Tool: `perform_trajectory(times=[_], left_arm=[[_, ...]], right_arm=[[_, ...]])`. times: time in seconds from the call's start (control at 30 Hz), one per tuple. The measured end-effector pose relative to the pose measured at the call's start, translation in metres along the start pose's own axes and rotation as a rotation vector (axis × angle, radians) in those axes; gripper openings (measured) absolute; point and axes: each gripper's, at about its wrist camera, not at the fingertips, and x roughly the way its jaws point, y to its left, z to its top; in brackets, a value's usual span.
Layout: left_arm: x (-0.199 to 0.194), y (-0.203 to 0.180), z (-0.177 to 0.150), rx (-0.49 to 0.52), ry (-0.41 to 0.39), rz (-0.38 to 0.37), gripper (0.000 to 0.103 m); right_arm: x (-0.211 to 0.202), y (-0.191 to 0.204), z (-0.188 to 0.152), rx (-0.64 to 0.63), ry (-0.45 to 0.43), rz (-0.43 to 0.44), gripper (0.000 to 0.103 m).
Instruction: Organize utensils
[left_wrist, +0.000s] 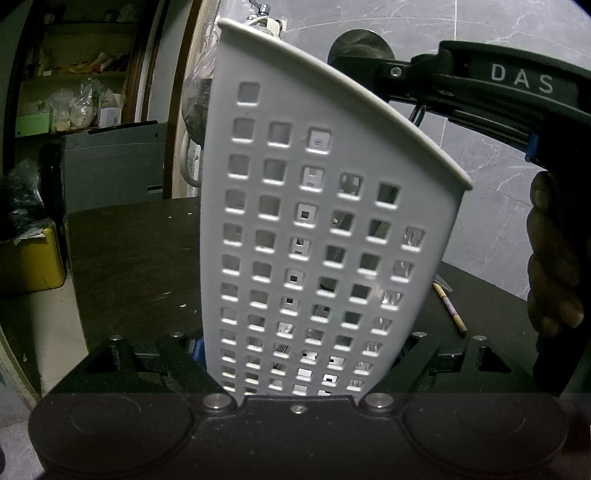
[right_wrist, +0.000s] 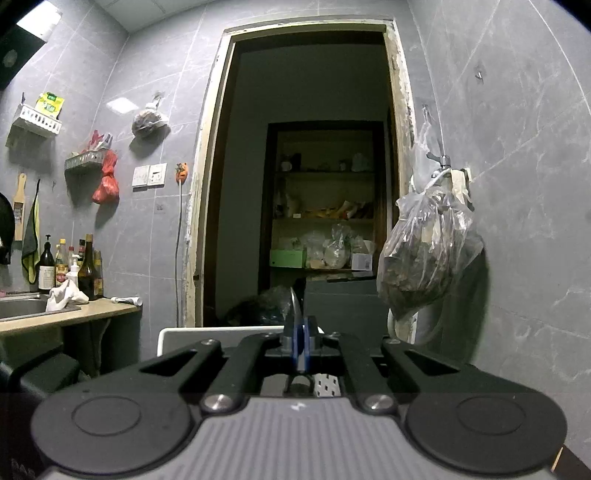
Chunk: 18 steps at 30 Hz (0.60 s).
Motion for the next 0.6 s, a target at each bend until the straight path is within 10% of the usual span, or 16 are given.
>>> perform_trajectory(times=[0.33,0.6], left_arm=[[0.0,0.0,0.0,0.0,0.0,0.0,0.084],[0.0,0.0,0.0,-0.001,-0.001,-0.001,0.084]], right_arm=[[-0.005,-0.002,-0.001,-0.001,0.002,-0.003,0.011],[-0.019,-0.012,0.001,0.018,-0.029,-0.054,0.069]])
